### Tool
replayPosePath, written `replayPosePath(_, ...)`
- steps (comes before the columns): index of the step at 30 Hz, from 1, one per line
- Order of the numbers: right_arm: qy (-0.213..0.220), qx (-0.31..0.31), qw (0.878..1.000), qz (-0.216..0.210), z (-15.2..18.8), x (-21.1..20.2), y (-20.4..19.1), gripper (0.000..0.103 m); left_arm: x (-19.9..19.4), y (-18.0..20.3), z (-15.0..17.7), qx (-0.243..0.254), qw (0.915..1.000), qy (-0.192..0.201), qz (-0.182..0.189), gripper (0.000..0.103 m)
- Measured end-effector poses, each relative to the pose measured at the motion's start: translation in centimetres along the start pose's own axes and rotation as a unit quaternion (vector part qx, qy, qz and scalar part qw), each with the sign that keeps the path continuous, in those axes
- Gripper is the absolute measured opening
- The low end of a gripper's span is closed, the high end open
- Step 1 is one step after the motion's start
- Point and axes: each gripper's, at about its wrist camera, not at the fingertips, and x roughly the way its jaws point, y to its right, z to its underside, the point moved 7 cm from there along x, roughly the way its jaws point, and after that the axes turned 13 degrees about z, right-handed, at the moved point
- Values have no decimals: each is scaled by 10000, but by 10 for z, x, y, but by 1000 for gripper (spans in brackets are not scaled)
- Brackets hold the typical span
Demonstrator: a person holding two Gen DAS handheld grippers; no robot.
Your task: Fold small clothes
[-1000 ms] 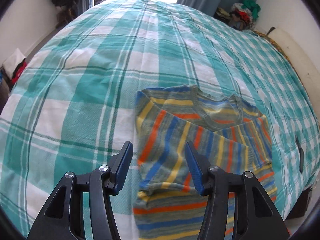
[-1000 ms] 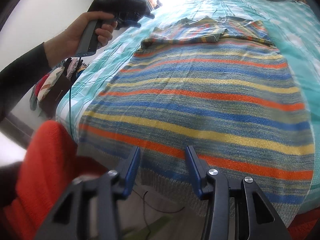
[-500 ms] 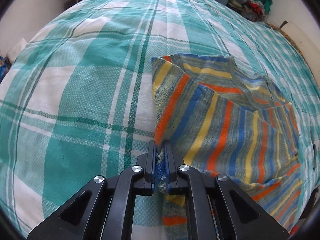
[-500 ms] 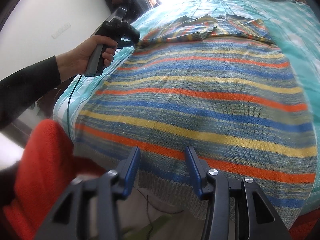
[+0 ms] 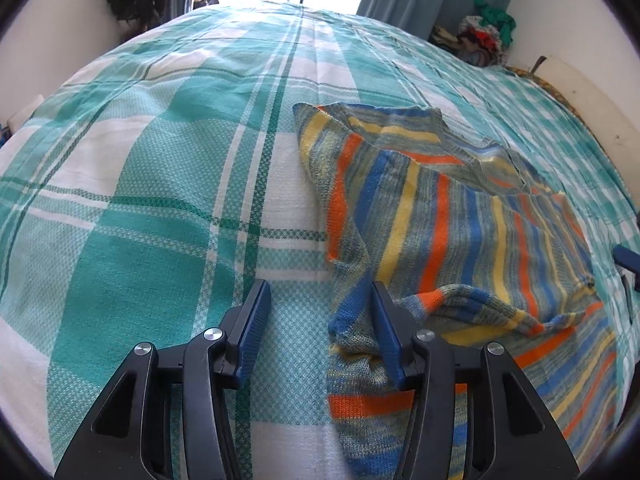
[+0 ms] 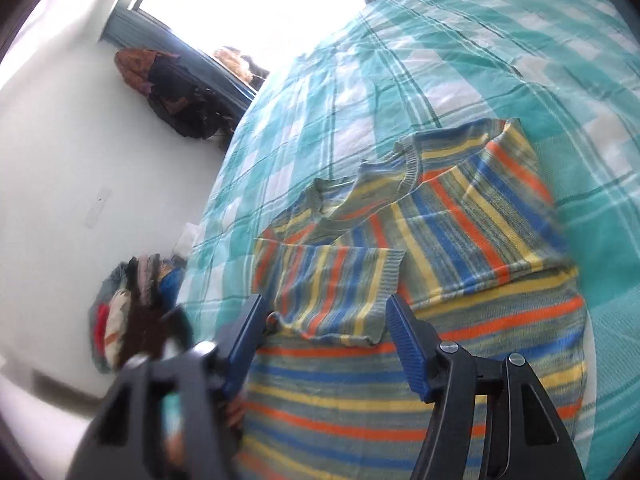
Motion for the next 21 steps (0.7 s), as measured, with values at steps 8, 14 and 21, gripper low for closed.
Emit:
replayPosePath(8,-1099,139,9931,386,-16,102,19,7,-3,-5,0,-256,9985,207,437,54)
replayPosePath(14,337,-1543,9819,1047,-50,75,-13,3,-23,8,0,-242,9971,281,671,89)
replayPosePath(21,348,-1989,9706,1313,-29,68,8,16,-16,7,11,-140,9977,248,610,91)
